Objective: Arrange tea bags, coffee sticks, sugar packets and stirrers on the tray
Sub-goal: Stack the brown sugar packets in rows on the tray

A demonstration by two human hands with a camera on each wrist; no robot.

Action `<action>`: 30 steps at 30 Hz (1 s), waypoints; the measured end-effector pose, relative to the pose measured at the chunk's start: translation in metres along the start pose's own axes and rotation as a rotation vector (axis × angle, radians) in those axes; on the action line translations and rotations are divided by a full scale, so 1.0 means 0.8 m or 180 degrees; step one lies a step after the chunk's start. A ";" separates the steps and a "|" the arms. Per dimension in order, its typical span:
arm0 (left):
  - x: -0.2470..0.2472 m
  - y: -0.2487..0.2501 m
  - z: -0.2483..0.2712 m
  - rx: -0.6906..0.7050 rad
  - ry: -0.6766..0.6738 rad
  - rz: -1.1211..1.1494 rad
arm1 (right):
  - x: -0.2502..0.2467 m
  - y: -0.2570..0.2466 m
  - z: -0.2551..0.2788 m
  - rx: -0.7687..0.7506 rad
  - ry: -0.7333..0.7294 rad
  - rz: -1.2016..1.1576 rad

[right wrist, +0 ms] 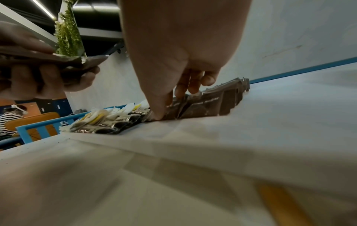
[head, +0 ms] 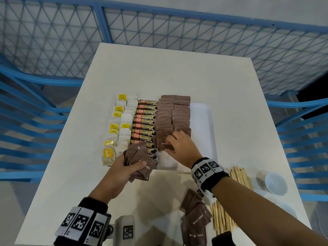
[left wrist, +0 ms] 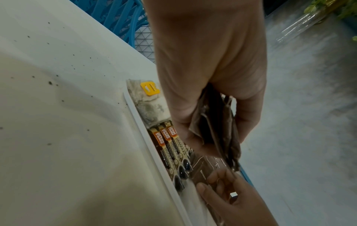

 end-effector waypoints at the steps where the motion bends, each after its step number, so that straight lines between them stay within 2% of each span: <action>1: 0.000 0.000 -0.001 0.0002 -0.0013 0.0010 | 0.001 0.000 0.000 0.0010 0.0022 -0.0005; 4: 0.002 0.002 -0.002 0.0076 -0.0064 0.0023 | -0.003 -0.005 0.003 0.0050 0.0135 -0.0182; 6: 0.005 0.004 -0.003 0.0131 -0.0109 0.0004 | -0.015 -0.016 0.006 0.0281 0.0184 -0.0766; 7: 0.007 0.005 -0.004 0.0146 -0.0121 0.0018 | -0.023 -0.025 0.010 0.0491 0.0095 -0.1271; 9: 0.012 0.009 -0.004 0.0197 -0.0133 0.0097 | -0.039 -0.043 0.017 0.0859 -0.0405 -0.2472; 11: 0.015 0.013 -0.004 0.0222 -0.0198 0.0119 | -0.047 -0.058 0.024 0.0972 -0.0911 -0.3290; 12: 0.016 0.013 -0.004 0.0234 -0.0228 0.0097 | -0.047 -0.062 0.027 0.0961 -0.1022 -0.3541; 15: 0.013 0.010 -0.004 0.0237 -0.0309 0.0052 | -0.043 -0.066 0.030 0.1001 -0.0958 -0.4055; 21: 0.008 0.004 -0.005 0.0129 -0.0546 -0.0062 | -0.035 -0.060 0.041 0.1314 -0.0854 -0.4171; 27: 0.005 0.000 -0.008 0.0054 -0.0383 -0.0011 | -0.037 -0.030 0.036 0.1501 -0.0514 -0.4070; 30: -0.001 0.002 -0.007 0.0033 -0.0271 -0.0005 | -0.036 -0.006 0.024 0.1784 -0.0153 -0.3571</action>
Point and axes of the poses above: each hand's wrist, its own z-axis away from the middle knuckle, its own x-axis out of the palm, y = z × x, the point moved 1 cm from there along -z, towards the middle knuckle, and after that the axes turned 5 degrees about -y, right-handed, at the moved point
